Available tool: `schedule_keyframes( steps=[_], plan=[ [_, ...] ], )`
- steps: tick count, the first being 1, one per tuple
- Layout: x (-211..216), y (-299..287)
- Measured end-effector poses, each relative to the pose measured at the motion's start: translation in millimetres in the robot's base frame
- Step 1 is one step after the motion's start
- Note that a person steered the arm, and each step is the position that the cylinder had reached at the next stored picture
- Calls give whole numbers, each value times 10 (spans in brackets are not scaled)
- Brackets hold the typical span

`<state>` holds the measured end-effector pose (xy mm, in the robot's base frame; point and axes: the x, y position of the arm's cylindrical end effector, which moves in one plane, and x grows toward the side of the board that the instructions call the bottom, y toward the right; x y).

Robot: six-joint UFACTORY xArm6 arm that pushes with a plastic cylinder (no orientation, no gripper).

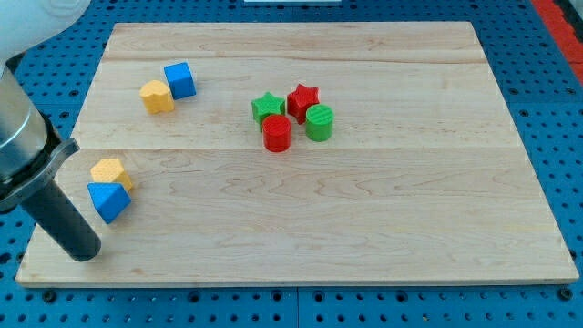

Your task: Put your hand at the bottom side of the red circle

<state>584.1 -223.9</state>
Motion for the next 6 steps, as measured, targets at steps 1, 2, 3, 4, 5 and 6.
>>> schedule_keyframes(
  steps=[1,2,3,4,5,6],
  plan=[
    [-41,224],
    [-222,1133],
    [-530,1625],
    [-658,1852],
    [-665,1867],
    [-665,1835]
  ],
)
